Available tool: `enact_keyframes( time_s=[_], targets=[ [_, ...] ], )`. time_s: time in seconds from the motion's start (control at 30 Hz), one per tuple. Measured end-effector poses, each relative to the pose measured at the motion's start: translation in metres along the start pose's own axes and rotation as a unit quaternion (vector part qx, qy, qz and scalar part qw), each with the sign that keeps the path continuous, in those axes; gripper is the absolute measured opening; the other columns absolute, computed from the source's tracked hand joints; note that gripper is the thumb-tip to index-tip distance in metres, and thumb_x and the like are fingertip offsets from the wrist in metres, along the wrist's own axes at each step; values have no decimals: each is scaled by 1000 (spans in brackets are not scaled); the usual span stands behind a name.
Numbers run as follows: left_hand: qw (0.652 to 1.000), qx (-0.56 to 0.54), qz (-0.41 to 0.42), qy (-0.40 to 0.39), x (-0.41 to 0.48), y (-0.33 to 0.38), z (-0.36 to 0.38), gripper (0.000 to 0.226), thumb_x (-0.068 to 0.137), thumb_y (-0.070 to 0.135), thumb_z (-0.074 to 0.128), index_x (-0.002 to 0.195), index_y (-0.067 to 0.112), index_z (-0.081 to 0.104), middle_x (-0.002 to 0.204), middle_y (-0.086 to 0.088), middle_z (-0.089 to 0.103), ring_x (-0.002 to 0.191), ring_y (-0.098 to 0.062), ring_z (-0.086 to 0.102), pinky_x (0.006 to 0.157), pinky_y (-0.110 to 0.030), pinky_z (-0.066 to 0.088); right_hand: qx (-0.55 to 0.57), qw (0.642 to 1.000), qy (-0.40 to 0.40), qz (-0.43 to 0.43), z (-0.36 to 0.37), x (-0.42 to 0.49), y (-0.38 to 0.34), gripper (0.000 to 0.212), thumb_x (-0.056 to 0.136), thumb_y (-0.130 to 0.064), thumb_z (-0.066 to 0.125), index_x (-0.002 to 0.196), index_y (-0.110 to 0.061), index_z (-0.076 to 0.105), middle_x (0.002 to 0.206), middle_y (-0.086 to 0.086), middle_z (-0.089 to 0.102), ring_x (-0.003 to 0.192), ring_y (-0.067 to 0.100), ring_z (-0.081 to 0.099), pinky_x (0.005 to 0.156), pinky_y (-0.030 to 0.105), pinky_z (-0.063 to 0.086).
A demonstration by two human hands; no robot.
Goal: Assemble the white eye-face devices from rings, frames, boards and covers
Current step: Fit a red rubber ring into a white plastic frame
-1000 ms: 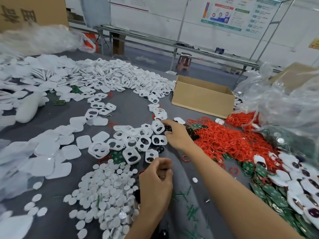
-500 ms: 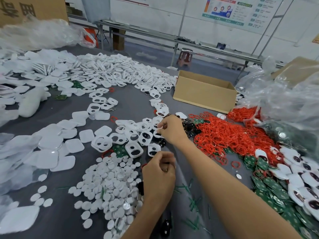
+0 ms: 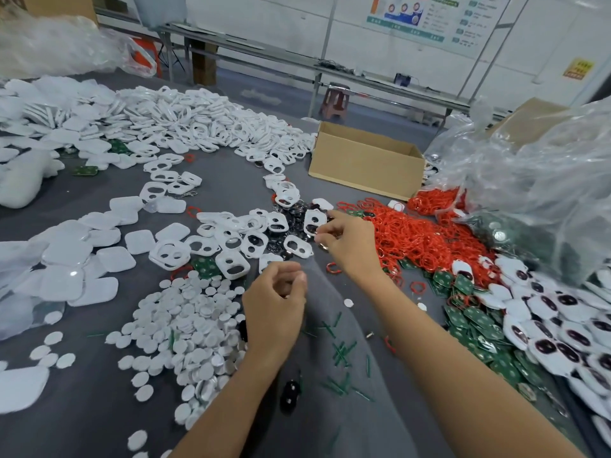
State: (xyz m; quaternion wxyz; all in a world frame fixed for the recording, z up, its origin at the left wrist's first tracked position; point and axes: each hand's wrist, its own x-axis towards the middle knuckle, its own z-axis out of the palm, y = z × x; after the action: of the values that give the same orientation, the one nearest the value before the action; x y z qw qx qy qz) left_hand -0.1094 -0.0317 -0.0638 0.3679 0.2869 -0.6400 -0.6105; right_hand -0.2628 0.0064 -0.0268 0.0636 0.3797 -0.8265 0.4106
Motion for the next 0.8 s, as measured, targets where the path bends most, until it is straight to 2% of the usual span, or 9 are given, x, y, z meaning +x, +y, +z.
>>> enact_keyframes(
  time_s=[0.07, 0.2, 0.27, 0.33, 0.4, 0.47, 0.6, 0.7, 0.8],
  targets=[
    [1000, -3, 15, 8, 0, 1, -1, 14, 91, 18, 65, 104, 24, 65, 97, 8, 69, 85, -12, 68, 80, -42, 58, -2, 1000, 2, 1, -9, -10, -1, 6, 79, 2, 69, 75, 0, 73, 87, 14, 74, 104, 22, 66, 88, 28, 48],
    [995, 23, 89, -27, -2, 4, -1, 51, 95, 28, 60, 142, 26, 41, 138, 15, 46, 114, 12, 50, 85, -5, 44, 42, 989, -144, -17, -32, -32, -12, 12, 89, -2, 60, 79, -6, 66, 73, 14, 67, 63, 15, 54, 65, 33, 46],
    [996, 4, 72, -60, -3, 3, 1, 49, 95, 32, 59, 142, 28, 43, 130, 17, 54, 107, 21, 51, 86, -5, 43, 93, 972, -216, -19, -38, -42, -20, 14, 93, -2, 56, 80, -7, 63, 68, 7, 63, 61, 12, 50, 62, 29, 44],
    [997, -12, 39, -69, -2, 1, 1, 31, 96, 28, 59, 127, 29, 57, 101, 12, 72, 90, 10, 64, 81, -15, 50, 125, 964, -235, -10, -38, -49, -24, 15, 95, -3, 55, 83, -5, 64, 68, 3, 63, 58, 12, 53, 59, 24, 46],
    [998, -24, 25, -59, -1, -1, 2, 15, 95, 22, 60, 103, 31, 70, 82, 9, 75, 77, 0, 68, 72, -21, 51, 136, 968, -213, 5, -37, -54, -21, 18, 96, -6, 53, 86, 0, 66, 67, 13, 65, 57, 18, 57, 57, 28, 49],
    [998, -32, 6, -45, -1, -2, 2, 19, 94, 20, 61, 84, 31, 72, 77, 10, 75, 72, -2, 67, 71, -27, 52, 165, 977, -130, 44, -38, -56, -10, 20, 98, -6, 50, 89, -1, 68, 65, 13, 65, 54, 22, 61, 55, 32, 52],
    [982, -147, -100, -69, -3, -1, 3, 17, 96, 19, 59, 83, 17, 71, 90, -6, 73, 78, -24, 73, 53, -34, 58, -6, 987, 119, 111, -50, -58, 30, 22, 92, -2, 54, 90, -15, 72, 76, -2, 69, 63, 11, 61, 66, 29, 49],
    [970, -180, -129, -100, -4, 0, 6, 16, 98, 17, 54, 93, 5, 63, 99, -16, 69, 78, -26, 74, 44, -31, 56, -47, 978, 142, 143, -53, -65, 50, 23, 89, -1, 56, 96, -15, 72, 93, 3, 72, 83, 15, 62, 79, 31, 50],
    [967, -182, -141, -110, -2, -2, 6, 8, 97, 9, 55, 101, 3, 60, 98, -19, 70, 79, -23, 74, 50, -30, 57, -103, 982, 92, 126, -51, -68, 57, 21, 85, -9, 65, 103, -15, 73, 101, 3, 73, 96, 22, 64, 88, 34, 50]
  ],
)
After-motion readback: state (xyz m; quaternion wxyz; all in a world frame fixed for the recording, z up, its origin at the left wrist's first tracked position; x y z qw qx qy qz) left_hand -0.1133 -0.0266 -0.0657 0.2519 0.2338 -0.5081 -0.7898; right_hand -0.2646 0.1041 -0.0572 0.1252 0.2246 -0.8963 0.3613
